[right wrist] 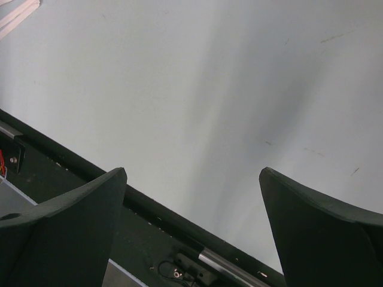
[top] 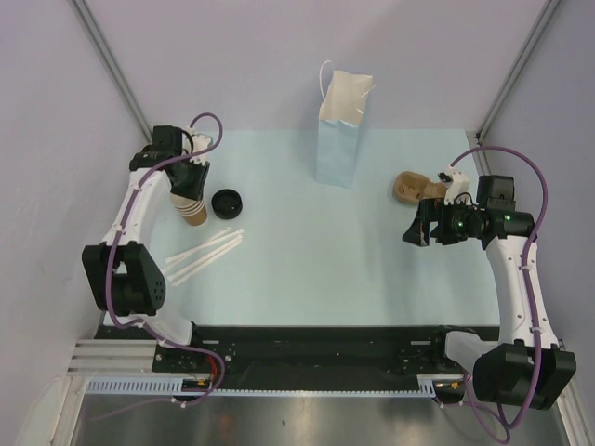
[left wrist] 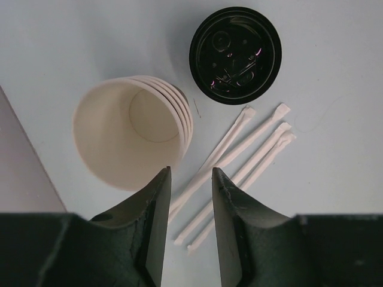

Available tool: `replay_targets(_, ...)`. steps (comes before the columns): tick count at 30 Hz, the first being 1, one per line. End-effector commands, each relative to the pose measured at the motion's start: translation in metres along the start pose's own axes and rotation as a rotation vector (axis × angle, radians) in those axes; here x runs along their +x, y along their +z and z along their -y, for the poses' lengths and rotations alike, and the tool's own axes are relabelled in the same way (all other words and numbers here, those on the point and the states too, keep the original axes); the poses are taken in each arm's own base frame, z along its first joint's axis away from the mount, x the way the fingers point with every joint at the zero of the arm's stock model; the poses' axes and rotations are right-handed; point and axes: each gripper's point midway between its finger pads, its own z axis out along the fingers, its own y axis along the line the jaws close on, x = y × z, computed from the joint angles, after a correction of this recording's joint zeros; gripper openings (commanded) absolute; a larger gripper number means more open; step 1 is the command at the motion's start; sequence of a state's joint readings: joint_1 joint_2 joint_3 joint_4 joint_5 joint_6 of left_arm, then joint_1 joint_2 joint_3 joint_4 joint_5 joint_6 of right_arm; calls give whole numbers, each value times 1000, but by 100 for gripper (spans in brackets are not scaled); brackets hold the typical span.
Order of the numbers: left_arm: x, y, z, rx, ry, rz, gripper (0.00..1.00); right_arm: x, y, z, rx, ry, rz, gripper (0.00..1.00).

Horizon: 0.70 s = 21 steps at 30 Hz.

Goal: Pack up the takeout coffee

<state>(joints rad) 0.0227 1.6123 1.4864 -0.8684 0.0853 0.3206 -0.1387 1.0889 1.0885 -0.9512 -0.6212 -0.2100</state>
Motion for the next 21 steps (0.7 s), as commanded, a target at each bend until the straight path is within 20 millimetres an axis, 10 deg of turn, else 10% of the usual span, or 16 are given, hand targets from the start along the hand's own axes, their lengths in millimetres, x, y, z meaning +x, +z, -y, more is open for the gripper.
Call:
replay_targets(1,-4,8,-13,-47,28,5,38,-4,2,-1,-8,-11,15,100)
replay_targets(21,9,37,-22,-72,55,-60,27,-3,4,3,-5,-6,5,100)
